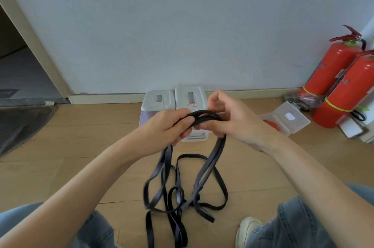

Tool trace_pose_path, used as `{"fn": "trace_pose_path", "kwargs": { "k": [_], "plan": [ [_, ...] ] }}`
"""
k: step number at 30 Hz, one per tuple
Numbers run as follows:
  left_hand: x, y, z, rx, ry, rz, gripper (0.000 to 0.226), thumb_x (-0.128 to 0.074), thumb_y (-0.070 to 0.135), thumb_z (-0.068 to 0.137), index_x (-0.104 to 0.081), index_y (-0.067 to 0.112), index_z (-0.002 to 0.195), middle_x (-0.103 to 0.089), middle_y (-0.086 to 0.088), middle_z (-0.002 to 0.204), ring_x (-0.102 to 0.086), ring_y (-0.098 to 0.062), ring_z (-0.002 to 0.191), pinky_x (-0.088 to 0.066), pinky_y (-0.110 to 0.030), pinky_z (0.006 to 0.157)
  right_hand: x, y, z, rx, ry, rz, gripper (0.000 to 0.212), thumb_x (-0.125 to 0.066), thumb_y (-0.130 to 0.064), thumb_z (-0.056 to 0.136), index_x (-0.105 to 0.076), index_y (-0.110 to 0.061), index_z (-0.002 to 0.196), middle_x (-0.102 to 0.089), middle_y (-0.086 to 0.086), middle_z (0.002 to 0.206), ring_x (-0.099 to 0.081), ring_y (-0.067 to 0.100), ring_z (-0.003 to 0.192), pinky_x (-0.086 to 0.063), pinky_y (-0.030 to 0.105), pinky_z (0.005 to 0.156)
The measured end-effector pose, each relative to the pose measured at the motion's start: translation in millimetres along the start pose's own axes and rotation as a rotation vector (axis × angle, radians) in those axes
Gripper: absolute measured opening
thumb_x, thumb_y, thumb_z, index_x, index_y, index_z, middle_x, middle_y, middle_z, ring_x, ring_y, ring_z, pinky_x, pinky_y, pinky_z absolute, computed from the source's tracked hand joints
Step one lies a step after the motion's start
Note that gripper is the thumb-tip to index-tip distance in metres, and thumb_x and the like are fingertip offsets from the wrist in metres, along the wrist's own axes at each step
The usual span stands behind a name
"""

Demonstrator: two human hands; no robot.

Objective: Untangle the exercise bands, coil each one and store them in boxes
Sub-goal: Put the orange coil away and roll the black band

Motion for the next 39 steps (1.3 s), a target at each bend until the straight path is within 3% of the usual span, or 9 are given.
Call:
{"fn": "trace_pose_path", "kwargs": {
  "k": [7, 13, 16, 19, 25, 28, 31, 34, 39],
  "plan": [
    [-5, -24, -4, 0.091, -0.096, 0.043, 0.009, -0.050, 0.016, 0.094, -0.059, 0.017, 0.097, -0.063, -0.001, 0.077, -0.062, -0.015, 0.074, -0.051, -0.036, 0.079, 32, -3, -2, 0.009, 0.228, 0.009, 0.015, -0.061, -0.006, 0.086, -0.062, -0.021, 0.086, -0.066, -0.003, 0.073, -0.045, 0.003, 0.048, -0.037, 0.015, 0.047],
    [12, -14, -2, 0.060, 0.020, 0.074, 0.017, -0.044, 0.011, 0.095, -0.061, 0.010, 0.101, -0.056, 0.000, 0.063, -0.049, -0.010, 0.056, -0.041, -0.021, 0.055, 17, -1, -4, -0.027, 0.101, -0.092, 0.021, -0.061, 0.000, 0.085, -0.047, -0.016, 0.082, -0.069, 0.012, 0.078, -0.064, 0.021, 0.069, -0.053, 0.031, 0.071],
    [-3, -5, -5, 0.030, -0.087, 0.055, 0.015, -0.045, 0.010, 0.095, -0.059, 0.012, 0.090, -0.055, -0.012, 0.064, -0.048, -0.012, 0.056, -0.043, -0.028, 0.059, 6, -2, -4, -0.008, 0.023, -0.026, 0.028, -0.067, -0.001, 0.082, -0.044, -0.017, 0.085, -0.065, 0.010, 0.076, -0.061, 0.014, 0.059, -0.049, 0.023, 0.057],
    [-10, -3, -6, 0.036, -0.118, 0.028, 0.017, -0.048, 0.008, 0.095, -0.059, 0.017, 0.085, -0.057, 0.006, 0.062, -0.051, -0.009, 0.058, -0.045, -0.025, 0.060, -3, 0, -3, 0.002, -0.050, -0.047, 0.020, -0.067, -0.008, 0.083, -0.054, -0.023, 0.087, -0.063, 0.005, 0.074, -0.052, 0.007, 0.050, -0.041, 0.016, 0.050],
    [-9, -16, -10, 0.147, -0.170, -0.179, 0.022, -0.046, 0.003, 0.094, -0.059, 0.018, 0.103, -0.070, -0.009, 0.096, -0.069, -0.011, 0.081, -0.054, -0.020, 0.073, 25, -2, -1, 0.019, 0.169, -0.057, 0.009, -0.064, -0.013, 0.086, -0.064, -0.022, 0.086, -0.066, -0.002, 0.068, -0.049, 0.009, 0.052, -0.035, 0.015, 0.043],
    [12, -18, -7, 0.135, 0.061, 0.041, 0.023, -0.045, 0.004, 0.095, -0.061, 0.020, 0.094, -0.070, 0.001, 0.081, -0.069, -0.011, 0.070, -0.051, -0.014, 0.065, 18, 4, -1, -0.028, 0.092, -0.069, 0.005, -0.060, -0.014, 0.089, -0.060, -0.019, 0.092, -0.067, 0.000, 0.067, -0.040, 0.021, 0.051, -0.030, 0.022, 0.042],
    [35, -13, -7, 0.102, 0.290, 0.140, 0.027, -0.043, 0.006, 0.095, -0.058, 0.029, 0.096, -0.066, 0.008, 0.066, -0.062, -0.012, 0.057, -0.046, -0.014, 0.053, 5, 12, -2, -0.099, -0.039, 0.090, 0.008, -0.053, -0.012, 0.093, -0.055, -0.017, 0.098, -0.067, 0.004, 0.070, -0.029, 0.010, 0.043, -0.026, 0.017, 0.040],
    [19, -17, -6, 0.151, 0.157, -0.010, 0.027, -0.039, 0.007, 0.097, -0.058, 0.026, 0.101, -0.058, 0.019, 0.054, -0.052, 0.000, 0.053, -0.040, -0.008, 0.052, 7, 11, -2, -0.092, -0.058, 0.253, 0.012, -0.053, -0.008, 0.092, -0.057, -0.017, 0.099, -0.067, 0.004, 0.077, -0.029, 0.006, 0.041, -0.030, 0.016, 0.040],
    [7, -16, -13, 0.197, -0.006, -0.197, 0.022, -0.043, 0.012, 0.097, -0.061, 0.018, 0.109, -0.055, 0.002, 0.069, -0.059, -0.004, 0.068, -0.045, -0.009, 0.065, 5, 10, -4, -0.071, -0.096, 0.283, 0.016, -0.071, -0.018, 0.071, -0.061, -0.022, 0.083, -0.062, 0.001, 0.067, -0.038, 0.010, 0.043, -0.044, 0.023, 0.047]
  ]
}}
Point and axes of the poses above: each hand's wrist, its own z-axis towards the middle knuckle, its own x-axis out of the back of the hand, y = z × x, the point moved 10 cm from there along z, towards the middle knuckle
